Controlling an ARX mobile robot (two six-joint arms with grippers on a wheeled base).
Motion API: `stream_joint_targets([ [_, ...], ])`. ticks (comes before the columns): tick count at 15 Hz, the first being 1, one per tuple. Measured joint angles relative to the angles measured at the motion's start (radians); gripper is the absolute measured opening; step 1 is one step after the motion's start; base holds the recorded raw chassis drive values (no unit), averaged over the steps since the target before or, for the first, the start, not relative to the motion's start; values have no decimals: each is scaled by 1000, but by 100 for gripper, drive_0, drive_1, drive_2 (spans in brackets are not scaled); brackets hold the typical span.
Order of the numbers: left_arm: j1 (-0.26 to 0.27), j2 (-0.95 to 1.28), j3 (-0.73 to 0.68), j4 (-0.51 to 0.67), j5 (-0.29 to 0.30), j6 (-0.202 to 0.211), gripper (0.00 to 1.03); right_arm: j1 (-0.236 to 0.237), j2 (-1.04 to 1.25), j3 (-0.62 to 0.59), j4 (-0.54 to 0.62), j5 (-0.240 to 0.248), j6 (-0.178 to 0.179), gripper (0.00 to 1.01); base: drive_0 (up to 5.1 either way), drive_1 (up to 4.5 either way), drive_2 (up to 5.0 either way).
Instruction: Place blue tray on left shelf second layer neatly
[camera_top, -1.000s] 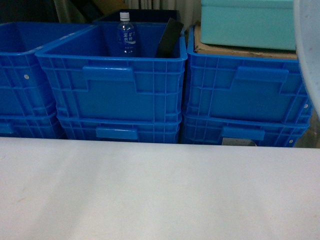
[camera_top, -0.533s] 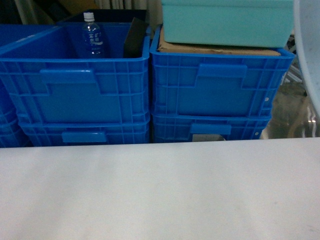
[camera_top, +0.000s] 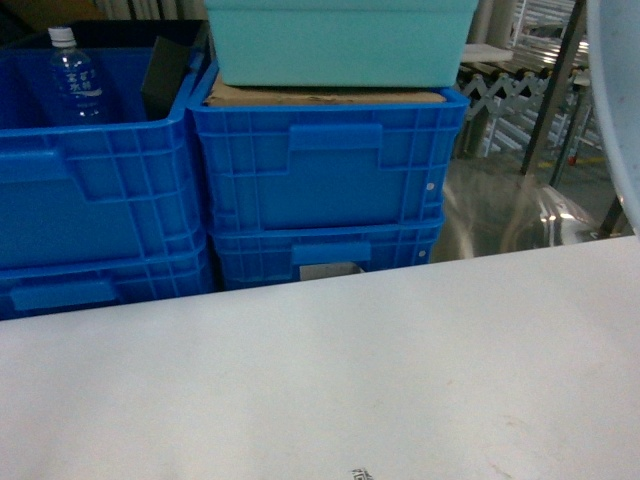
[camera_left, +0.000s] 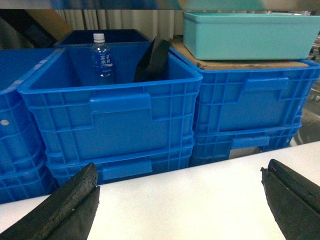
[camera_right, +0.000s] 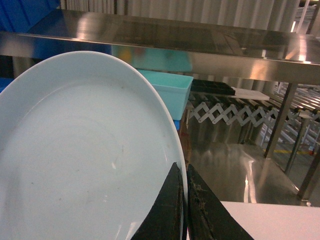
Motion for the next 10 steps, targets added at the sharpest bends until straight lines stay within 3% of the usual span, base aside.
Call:
stream_joint_targets([
  [10, 0, 0, 0, 0, 0, 0, 98, 0, 0, 0, 0, 0, -2, 2, -151, -151, -151],
])
